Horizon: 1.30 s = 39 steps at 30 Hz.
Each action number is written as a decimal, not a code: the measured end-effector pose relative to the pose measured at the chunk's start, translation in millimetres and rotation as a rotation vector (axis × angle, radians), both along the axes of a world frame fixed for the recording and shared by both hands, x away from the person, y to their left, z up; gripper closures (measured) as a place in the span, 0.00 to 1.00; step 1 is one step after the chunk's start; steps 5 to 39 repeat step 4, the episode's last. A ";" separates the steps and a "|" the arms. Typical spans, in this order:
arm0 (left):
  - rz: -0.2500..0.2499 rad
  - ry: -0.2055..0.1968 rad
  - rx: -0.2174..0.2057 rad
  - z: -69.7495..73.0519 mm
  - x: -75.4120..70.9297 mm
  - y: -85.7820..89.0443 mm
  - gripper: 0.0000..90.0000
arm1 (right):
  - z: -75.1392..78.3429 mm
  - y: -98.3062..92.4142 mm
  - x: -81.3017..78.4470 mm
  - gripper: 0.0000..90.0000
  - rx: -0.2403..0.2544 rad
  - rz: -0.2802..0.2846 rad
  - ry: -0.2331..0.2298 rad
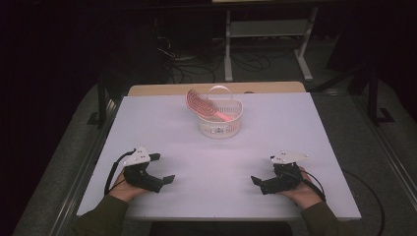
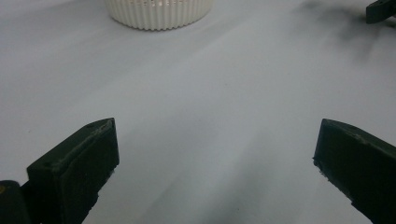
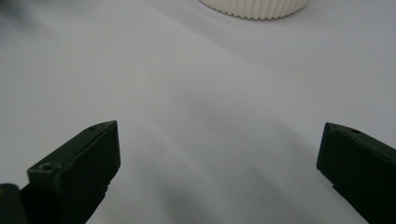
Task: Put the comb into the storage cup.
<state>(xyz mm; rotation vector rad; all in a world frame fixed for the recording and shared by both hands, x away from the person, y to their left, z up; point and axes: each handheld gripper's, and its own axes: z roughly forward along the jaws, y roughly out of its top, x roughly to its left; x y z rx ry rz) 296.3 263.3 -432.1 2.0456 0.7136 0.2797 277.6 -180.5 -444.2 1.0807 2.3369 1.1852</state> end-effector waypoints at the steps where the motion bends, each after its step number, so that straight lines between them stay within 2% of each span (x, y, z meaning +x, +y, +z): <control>1: -0.001 0.000 0.002 -0.2 0.0 -0.3 0.00 | 0.0 0.1 -0.2 0.00 0.000 0.000 -0.001; 39: -0.006 0.006 0.008 -1.0 0.2 -1.1 0.00 | 0.1 0.2 0.0 0.00 -0.001 0.001 -0.001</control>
